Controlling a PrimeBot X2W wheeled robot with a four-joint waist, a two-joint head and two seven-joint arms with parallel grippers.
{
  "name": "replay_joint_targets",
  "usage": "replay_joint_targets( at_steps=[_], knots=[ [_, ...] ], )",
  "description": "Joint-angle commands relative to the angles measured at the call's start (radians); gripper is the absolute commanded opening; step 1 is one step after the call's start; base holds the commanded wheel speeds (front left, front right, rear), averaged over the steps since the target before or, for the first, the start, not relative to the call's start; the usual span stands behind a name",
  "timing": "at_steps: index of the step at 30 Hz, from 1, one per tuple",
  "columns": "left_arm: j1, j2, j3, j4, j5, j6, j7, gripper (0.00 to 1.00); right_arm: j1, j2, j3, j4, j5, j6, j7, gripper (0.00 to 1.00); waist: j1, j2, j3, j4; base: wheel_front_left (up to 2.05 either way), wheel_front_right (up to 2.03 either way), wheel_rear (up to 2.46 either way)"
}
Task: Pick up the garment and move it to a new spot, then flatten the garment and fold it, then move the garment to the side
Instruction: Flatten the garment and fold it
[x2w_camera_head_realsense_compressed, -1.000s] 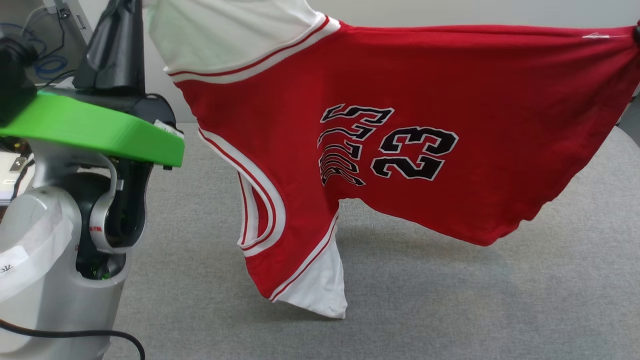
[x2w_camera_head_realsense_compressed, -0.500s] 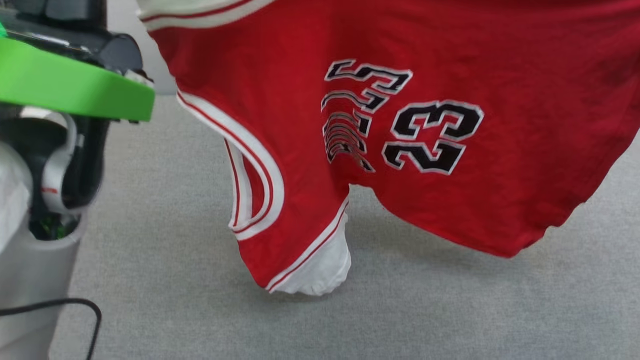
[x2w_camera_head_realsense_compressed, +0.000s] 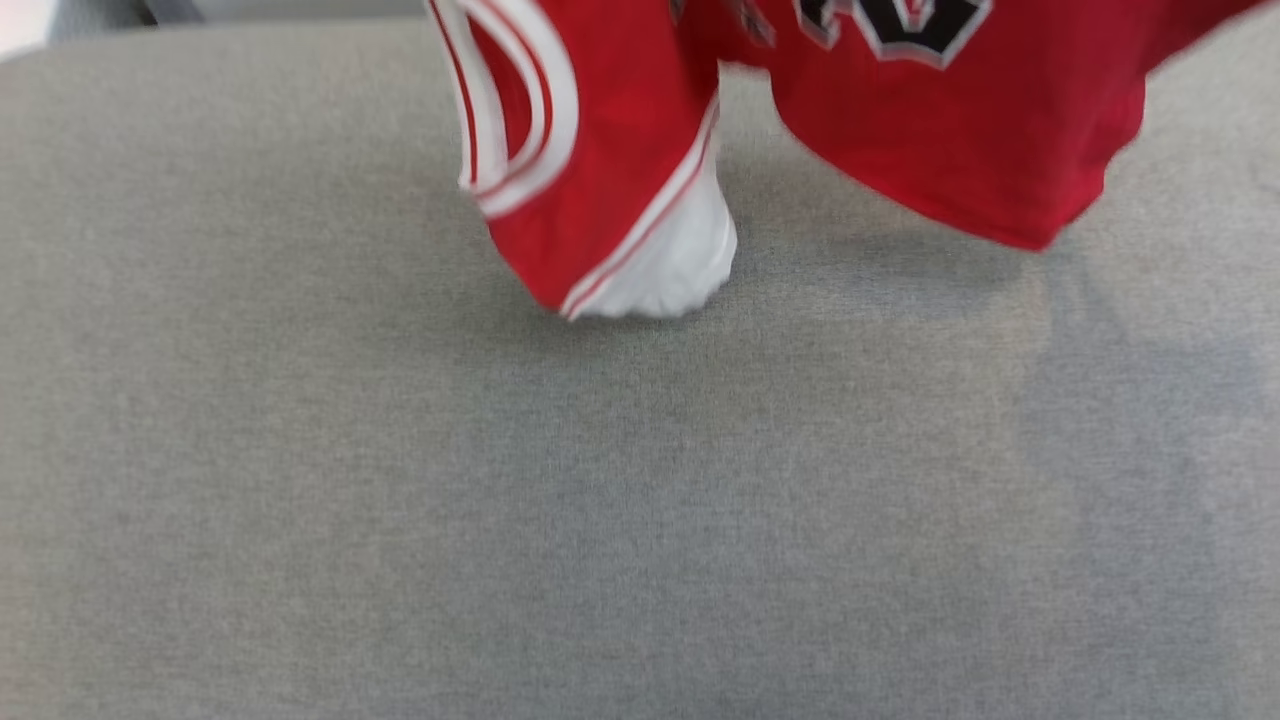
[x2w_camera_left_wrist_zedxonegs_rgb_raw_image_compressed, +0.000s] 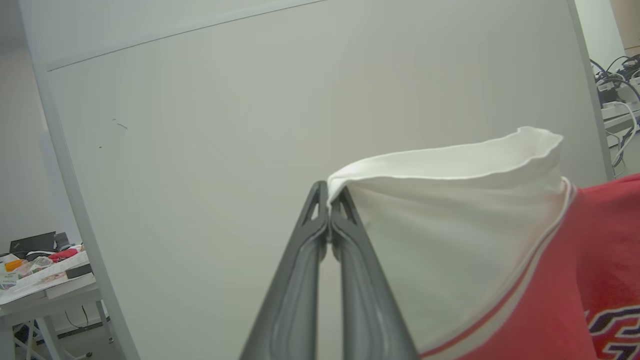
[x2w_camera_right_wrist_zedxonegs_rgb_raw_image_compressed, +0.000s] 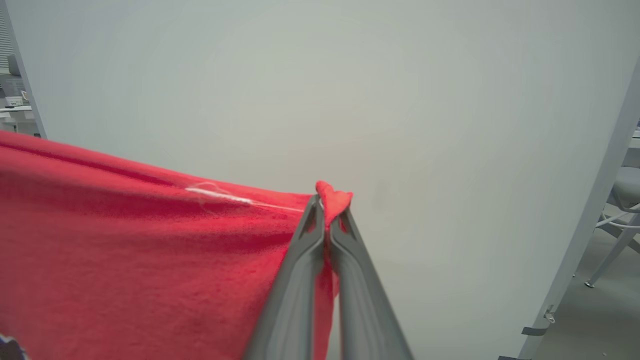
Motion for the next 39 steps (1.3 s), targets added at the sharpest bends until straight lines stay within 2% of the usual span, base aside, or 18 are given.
replay_joint_targets(
  at_steps=[1, 5, 6, 10, 16, 21, 28, 34, 39],
  knots=[
    [-0.070, 0.009, -0.001, 0.039, 0.015, -0.018, -0.006, 0.00, -0.059, 0.003, 0.007, 0.028, -0.016, -0.001, -0.013, 0.00, -0.0001, -0.0001, 0.155, 0.000, 0.00, 0.00, 0.00],
    [-0.255, 0.000, -0.033, 0.177, 0.047, -0.074, -0.021, 0.00, -0.220, 0.015, 0.042, 0.129, -0.056, -0.001, -0.051, 0.00, -0.0001, -0.0001, 0.239, -0.002, 0.00, 0.00, 0.00],
    [-0.400, -0.017, -0.067, 0.307, 0.087, -0.103, -0.055, 0.00, -0.333, 0.038, 0.072, 0.226, -0.094, -0.001, -0.101, 0.00, -0.0001, -0.0001, 0.286, -0.007, 0.00, 0.00, 0.00],
    [-0.580, -0.037, -0.111, 0.480, 0.149, -0.126, -0.131, 0.00, -0.466, 0.074, 0.103, 0.368, -0.145, -0.001, -0.192, 0.00, -0.0001, -0.0001, 0.330, -0.021, 0.00, 0.00, 0.00],
    [-0.793, -0.080, -0.135, 0.744, 0.230, -0.116, -0.312, 0.00, -0.629, 0.132, 0.074, 0.577, -0.210, -0.001, -0.343, 0.00, -0.0001, -0.0001, 0.369, -0.024, 0.00, 0.00, 0.00],
    [-0.894, -0.114, -0.148, 0.913, 0.257, -0.117, -0.455, 0.00, -0.723, 0.173, 0.059, 0.695, -0.262, -0.001, -0.439, 0.00, -0.0001, -0.0001, 0.396, -0.018, 0.00, 0.00, 0.00],
    [-0.831, -0.172, -0.150, 1.004, 0.206, -0.141, -0.508, 0.00, -0.744, 0.191, 0.102, 0.797, -0.268, -0.001, -0.523, 0.00, -0.0001, -0.0001, 0.425, 0.007, 0.00, 0.00, 0.00],
    [-0.636, -0.215, -0.112, 0.903, 0.150, -0.149, -0.510, 0.00, -0.687, 0.172, 0.169, 0.837, -0.234, -0.001, -0.572, 0.00, -0.0001, -0.0001, 0.421, 0.033, 0.00, 0.00, 0.00],
    [-0.415, -0.264, -0.099, 0.820, 0.125, -0.151, -0.510, 0.00, -0.578, 0.158, 0.236, 0.849, -0.190, -0.001, -0.609, 0.00, -0.0001, -0.0001, 0.368, 0.055, 0.00, 0.00, 0.00]
  ],
)
